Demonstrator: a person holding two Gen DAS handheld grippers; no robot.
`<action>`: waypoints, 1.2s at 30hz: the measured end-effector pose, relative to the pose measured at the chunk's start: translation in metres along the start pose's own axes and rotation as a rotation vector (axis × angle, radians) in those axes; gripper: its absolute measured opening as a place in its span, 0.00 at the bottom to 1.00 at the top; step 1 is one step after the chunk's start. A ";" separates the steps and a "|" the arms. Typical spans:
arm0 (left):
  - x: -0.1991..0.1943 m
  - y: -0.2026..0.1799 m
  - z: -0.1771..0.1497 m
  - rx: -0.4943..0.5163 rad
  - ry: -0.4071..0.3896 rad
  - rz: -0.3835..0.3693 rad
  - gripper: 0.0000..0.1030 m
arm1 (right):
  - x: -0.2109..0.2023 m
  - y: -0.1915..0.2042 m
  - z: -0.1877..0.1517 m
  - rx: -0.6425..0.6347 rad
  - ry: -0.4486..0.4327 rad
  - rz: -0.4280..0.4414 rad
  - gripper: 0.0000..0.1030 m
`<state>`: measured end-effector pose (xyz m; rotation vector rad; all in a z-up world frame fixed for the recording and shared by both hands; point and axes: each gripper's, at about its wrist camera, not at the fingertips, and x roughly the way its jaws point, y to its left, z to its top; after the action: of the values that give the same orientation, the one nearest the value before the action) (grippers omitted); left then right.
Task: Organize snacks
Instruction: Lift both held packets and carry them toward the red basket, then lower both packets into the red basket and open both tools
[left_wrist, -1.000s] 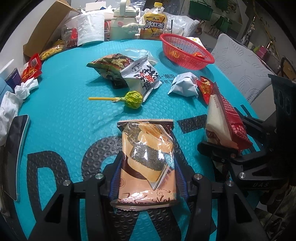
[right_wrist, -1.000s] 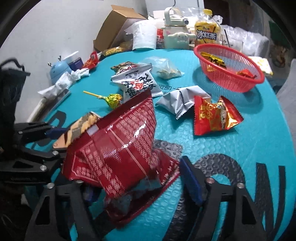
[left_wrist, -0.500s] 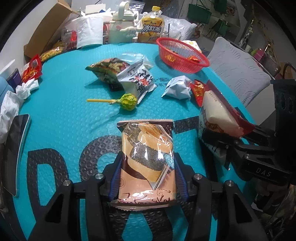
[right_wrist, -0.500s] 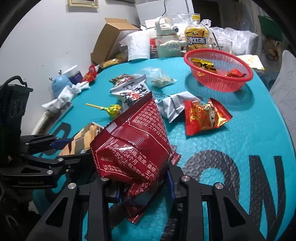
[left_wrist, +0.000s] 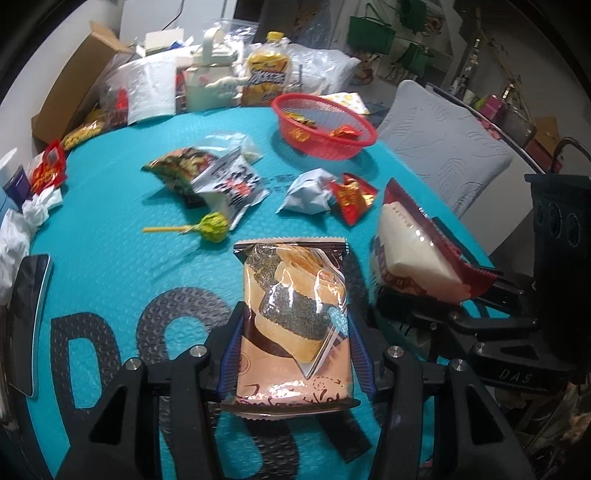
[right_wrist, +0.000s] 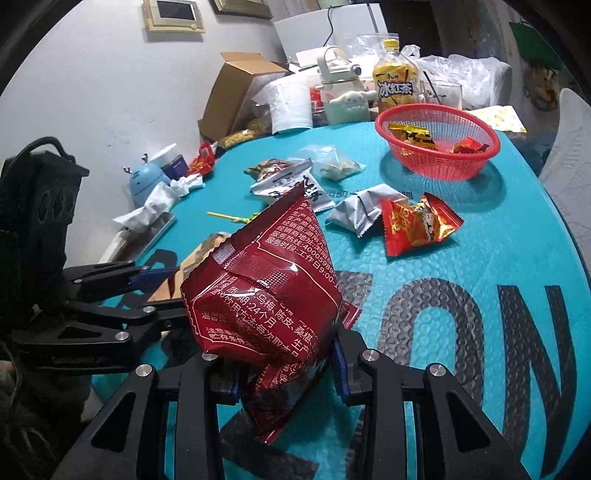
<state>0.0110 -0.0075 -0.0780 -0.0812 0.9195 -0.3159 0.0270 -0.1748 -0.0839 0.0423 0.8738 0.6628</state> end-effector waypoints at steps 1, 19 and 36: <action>-0.002 -0.004 0.001 0.011 -0.006 -0.008 0.49 | -0.002 0.001 -0.001 0.001 -0.003 0.001 0.34; -0.026 -0.046 0.035 0.097 -0.129 -0.106 0.49 | -0.060 0.000 0.009 0.007 -0.135 -0.050 0.34; -0.026 -0.058 0.100 0.155 -0.219 -0.077 0.49 | -0.081 -0.024 0.067 -0.046 -0.230 -0.084 0.34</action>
<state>0.0622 -0.0609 0.0149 -0.0082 0.6735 -0.4398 0.0514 -0.2237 0.0093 0.0394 0.6349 0.5865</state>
